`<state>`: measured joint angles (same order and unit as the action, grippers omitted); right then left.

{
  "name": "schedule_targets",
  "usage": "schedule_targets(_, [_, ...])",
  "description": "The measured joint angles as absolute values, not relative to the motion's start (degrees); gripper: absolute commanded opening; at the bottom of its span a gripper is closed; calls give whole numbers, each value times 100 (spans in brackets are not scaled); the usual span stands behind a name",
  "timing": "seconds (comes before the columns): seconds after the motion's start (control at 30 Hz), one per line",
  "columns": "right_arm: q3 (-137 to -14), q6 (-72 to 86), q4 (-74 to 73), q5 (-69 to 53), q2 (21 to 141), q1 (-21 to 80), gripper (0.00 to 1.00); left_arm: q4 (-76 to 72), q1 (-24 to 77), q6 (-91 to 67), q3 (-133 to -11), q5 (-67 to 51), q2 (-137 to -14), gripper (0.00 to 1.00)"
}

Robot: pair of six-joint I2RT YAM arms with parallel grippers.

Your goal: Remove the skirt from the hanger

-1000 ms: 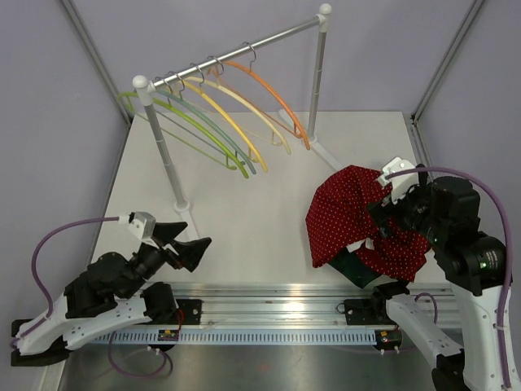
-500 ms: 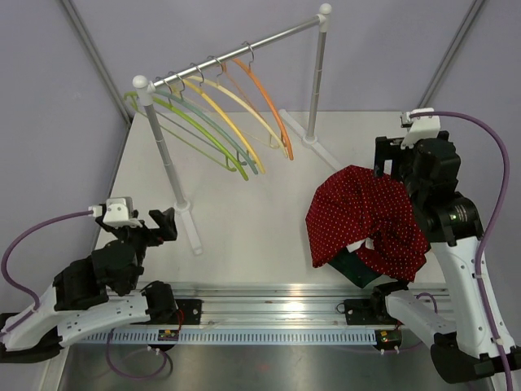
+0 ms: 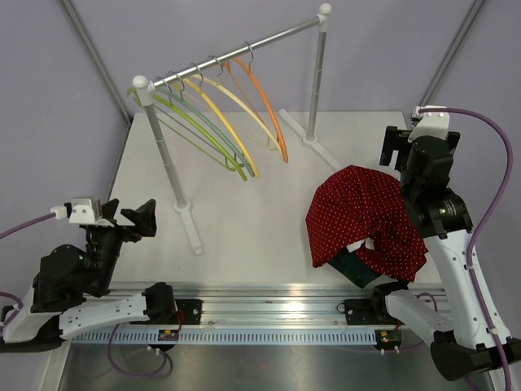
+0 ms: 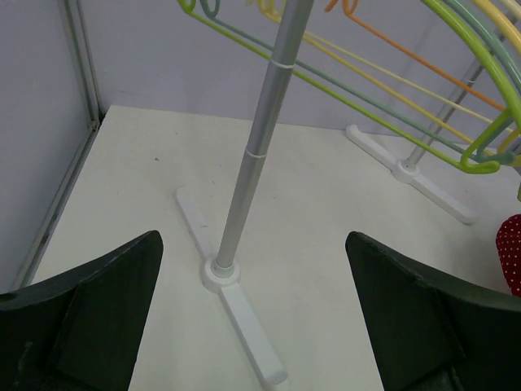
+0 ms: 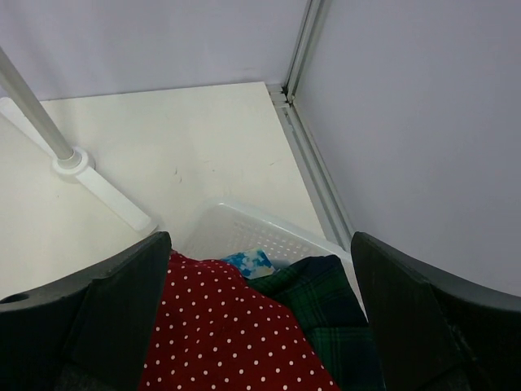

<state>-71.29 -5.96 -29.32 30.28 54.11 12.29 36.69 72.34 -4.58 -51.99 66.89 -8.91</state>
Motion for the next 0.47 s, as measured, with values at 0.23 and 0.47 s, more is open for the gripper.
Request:
schedule_targets(0.23, [-7100, -593, -2827, 3103, 5413, 1229, 99, 3533, 7601, -123, -5413, 6744, -1688, 99])
schedule_targets(0.47, [-7083, -598, -2825, 3098, 5395, 1229, 99, 3367, 7616, 19, -5435, 6742, -1688, 99])
